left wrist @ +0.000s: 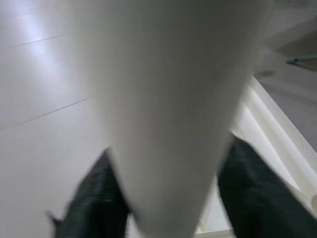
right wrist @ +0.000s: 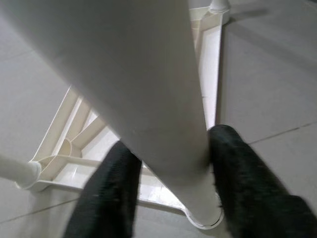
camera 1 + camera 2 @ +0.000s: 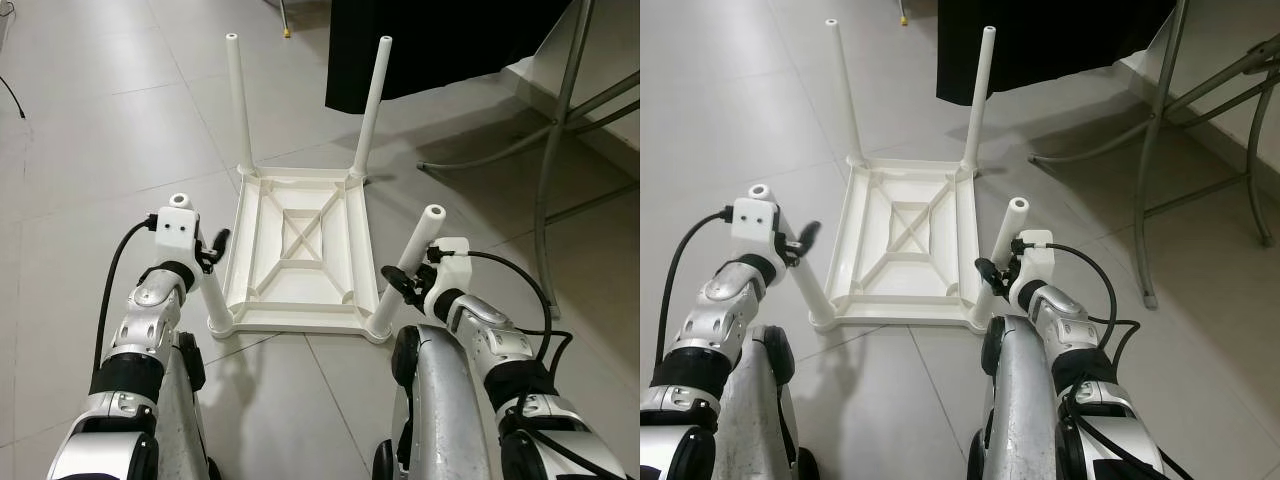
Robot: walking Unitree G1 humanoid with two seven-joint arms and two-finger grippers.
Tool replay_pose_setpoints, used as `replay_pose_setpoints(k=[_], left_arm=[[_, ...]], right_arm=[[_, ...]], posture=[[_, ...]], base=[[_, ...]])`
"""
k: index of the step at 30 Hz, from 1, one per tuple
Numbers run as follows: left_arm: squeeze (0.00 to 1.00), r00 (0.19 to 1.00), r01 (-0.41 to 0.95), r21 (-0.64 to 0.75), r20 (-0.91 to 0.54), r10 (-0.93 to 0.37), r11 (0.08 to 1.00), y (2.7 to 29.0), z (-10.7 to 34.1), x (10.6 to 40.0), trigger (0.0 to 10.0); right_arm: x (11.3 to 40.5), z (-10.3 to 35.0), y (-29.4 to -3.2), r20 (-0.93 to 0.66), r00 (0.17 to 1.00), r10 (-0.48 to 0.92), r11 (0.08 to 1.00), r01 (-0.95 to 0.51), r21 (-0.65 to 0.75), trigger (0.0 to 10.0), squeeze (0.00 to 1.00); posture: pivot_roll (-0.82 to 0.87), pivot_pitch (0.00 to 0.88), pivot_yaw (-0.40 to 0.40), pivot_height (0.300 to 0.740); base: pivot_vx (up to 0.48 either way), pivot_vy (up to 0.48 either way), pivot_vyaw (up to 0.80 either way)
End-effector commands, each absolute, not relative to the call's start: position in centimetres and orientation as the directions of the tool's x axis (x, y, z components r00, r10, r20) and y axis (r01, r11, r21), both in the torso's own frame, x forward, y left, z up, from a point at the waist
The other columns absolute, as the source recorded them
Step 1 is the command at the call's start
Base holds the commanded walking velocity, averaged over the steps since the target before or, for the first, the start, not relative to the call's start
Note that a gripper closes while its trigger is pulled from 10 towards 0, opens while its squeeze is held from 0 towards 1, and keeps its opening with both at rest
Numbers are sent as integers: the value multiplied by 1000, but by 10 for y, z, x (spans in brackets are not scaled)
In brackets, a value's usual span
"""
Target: Building children table
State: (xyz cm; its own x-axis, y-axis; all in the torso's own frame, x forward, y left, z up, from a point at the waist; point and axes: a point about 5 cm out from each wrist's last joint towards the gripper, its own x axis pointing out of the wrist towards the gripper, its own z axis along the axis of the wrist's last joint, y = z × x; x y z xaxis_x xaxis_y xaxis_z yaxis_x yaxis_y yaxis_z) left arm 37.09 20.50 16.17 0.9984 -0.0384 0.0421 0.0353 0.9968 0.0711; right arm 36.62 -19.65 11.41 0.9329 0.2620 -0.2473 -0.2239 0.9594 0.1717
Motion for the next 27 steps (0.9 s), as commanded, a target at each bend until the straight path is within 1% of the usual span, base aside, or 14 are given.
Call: replay_pose_setpoints(k=[1,10,12,20,22,23,27], left_arm=[[0,999,34,74,17,-36,997,207,153,369,0],[0,1000,13,58,0,-13,998,212,147,365,0],[0,1000,11,56,3,-11,998,213,147,365,0],[0,1000,11,56,3,-11,998,213,147,365,0],[0,1000,10,55,5,-10,998,213,148,365,0],[0,1000,11,58,9,-11,998,214,148,365,0],[0,1000,20,64,16,-21,998,214,150,364,0]], right_arm=[[363,108,-192,-255,927,276,953,-230,197,0,0],[368,119,-189,-205,935,288,941,-237,243,0,0],[370,122,-183,-187,931,313,930,-261,257,0,0],[370,122,-183,-187,931,313,930,-261,257,0,0],[371,123,-180,-181,928,326,926,-274,260,0,0],[373,128,-176,-148,928,342,914,-292,283,10000,1000],[380,140,-168,-86,927,366,897,-327,296,10000,1000]], posture=[[7,249,-58,320],[10,253,-65,320],[14,255,-69,320],[14,255,-69,320],[16,255,-70,320],[31,258,-73,320],[40,261,-74,320]], base=[[0,0,0],[0,0,0],[0,0,0],[0,0,0],[0,0,0],[0,0,0],[0,0,0]])
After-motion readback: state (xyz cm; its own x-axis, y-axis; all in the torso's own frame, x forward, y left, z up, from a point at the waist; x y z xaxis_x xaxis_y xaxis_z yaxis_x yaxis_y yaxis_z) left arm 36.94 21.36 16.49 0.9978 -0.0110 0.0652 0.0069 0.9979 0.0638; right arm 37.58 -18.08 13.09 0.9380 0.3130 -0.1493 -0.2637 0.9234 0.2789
